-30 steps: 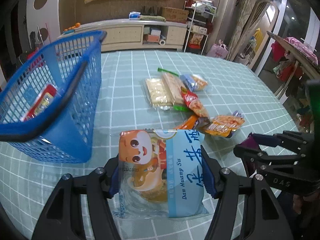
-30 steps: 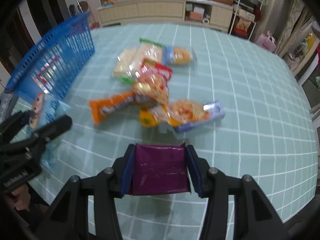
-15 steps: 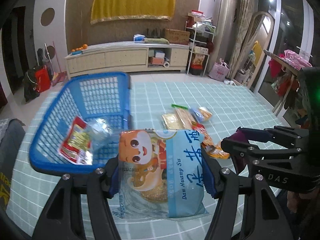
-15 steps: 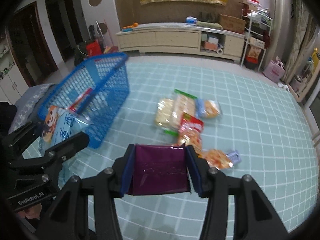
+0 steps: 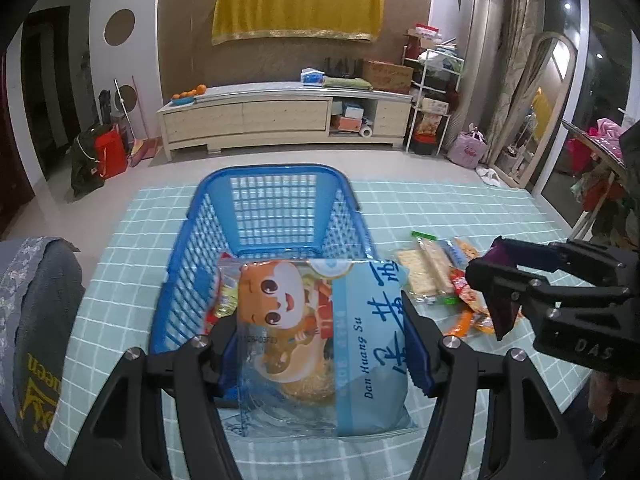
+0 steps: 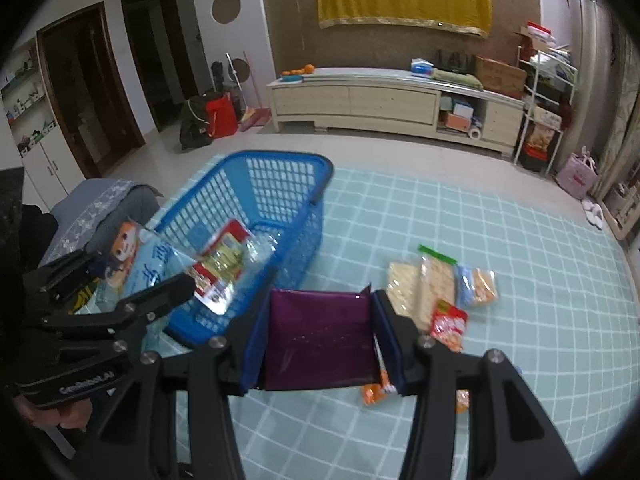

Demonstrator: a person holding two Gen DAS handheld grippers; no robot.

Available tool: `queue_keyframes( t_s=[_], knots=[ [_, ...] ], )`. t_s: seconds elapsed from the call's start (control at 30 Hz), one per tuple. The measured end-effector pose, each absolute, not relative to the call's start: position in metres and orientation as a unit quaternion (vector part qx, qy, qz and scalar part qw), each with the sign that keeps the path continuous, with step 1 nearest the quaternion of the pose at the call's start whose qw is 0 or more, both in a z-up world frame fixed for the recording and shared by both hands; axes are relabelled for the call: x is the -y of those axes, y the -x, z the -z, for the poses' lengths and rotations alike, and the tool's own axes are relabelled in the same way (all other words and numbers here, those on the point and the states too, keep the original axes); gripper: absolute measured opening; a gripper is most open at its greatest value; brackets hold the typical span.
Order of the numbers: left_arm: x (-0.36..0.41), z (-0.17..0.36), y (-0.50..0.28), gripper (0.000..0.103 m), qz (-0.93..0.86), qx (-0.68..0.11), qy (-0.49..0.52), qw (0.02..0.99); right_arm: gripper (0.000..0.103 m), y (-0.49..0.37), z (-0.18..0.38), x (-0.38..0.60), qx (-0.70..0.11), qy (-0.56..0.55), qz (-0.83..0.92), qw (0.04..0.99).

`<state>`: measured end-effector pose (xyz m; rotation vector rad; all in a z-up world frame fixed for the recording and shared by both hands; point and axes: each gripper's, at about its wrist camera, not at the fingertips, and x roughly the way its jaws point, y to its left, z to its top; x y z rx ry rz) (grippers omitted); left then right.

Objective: Organize snacks
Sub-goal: 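Carry the blue pouch over the basket with left while right lifts the purple pouch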

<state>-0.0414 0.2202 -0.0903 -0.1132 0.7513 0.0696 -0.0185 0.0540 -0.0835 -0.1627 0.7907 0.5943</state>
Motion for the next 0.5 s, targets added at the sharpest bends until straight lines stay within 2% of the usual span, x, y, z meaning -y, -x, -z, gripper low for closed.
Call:
queue_keyframes(
  t_s=[0.5],
  knots=[
    [-0.275,0.107,-0.028,0.063,-0.026,-0.417,0.047,0.907,0.055,-0.037,0.095,-0.114,-0.398,0.091,-0.285,0.867]
  ],
)
